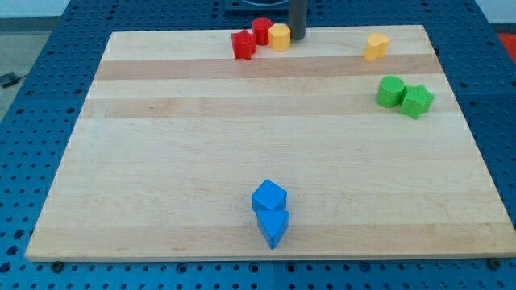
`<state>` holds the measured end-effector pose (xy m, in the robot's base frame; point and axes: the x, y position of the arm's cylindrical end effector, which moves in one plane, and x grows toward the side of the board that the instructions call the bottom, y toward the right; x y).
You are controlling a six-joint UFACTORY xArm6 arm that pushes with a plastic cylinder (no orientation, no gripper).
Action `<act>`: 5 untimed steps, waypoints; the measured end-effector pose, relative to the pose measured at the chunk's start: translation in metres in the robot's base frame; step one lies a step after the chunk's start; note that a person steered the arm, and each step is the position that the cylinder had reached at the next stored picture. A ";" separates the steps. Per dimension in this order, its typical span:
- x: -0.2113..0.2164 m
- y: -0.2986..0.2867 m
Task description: Move the red star slightly upwards
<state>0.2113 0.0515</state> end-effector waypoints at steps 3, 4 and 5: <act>0.012 0.000; 0.041 0.007; 0.084 0.007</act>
<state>0.2950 0.0587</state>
